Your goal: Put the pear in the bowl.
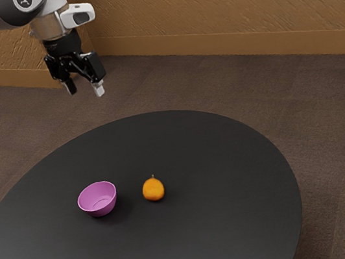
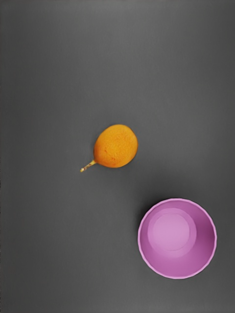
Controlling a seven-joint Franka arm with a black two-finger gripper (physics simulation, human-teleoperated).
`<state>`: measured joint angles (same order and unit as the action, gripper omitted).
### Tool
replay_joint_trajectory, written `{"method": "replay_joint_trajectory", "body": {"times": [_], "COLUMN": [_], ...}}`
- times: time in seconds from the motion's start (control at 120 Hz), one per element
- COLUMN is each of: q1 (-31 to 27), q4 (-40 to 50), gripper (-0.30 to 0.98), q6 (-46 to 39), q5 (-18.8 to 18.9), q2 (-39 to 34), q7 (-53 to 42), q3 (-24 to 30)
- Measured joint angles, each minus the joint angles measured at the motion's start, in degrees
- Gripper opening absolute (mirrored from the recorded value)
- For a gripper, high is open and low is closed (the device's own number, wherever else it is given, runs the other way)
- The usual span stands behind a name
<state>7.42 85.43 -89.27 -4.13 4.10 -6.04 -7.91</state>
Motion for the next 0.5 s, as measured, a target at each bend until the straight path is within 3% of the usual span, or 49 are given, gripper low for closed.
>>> {"method": "replay_joint_trajectory", "body": {"times": [0.175, 0.367, 0.5], "q1": [-0.2, 5.0, 8.1], "q4": [0.2, -0.1, 2.1], "gripper": [0.67, 0.67, 0.66], "q6": [-0.6, -6.7, -11.8], "q5": [-0.2, 1.6, 2.0], "q2": [1.1, 12.7, 16.8], "q7": [-0.1, 1.6, 5.5], "q3": [0.1, 0.6, 0.6]}}
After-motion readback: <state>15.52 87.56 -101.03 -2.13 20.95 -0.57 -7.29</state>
